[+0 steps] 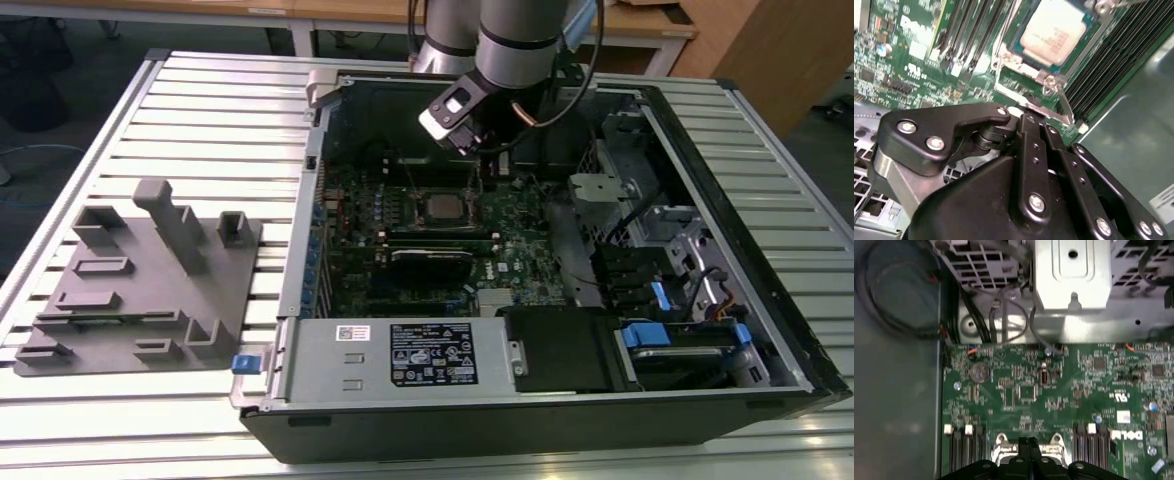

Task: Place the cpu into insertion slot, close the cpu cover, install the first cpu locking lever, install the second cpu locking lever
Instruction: 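Close the cpu cover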

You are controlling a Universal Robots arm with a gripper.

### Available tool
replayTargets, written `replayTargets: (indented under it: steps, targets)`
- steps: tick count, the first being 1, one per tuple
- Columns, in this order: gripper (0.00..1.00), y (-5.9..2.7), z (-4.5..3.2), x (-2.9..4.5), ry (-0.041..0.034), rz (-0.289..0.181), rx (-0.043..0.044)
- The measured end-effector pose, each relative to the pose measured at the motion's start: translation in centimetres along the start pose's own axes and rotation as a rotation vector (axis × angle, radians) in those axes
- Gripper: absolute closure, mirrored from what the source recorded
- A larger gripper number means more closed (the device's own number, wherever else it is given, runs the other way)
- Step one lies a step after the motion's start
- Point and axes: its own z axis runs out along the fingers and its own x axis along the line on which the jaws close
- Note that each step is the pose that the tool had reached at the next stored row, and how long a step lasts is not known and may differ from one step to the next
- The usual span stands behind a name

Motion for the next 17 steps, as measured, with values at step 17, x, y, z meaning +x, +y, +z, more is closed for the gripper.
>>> replayTargets:
  steps: [17]
  targets:
    - [0.89,-1.70,-0.08,-0.04,0.0008,0.002,0.0054]
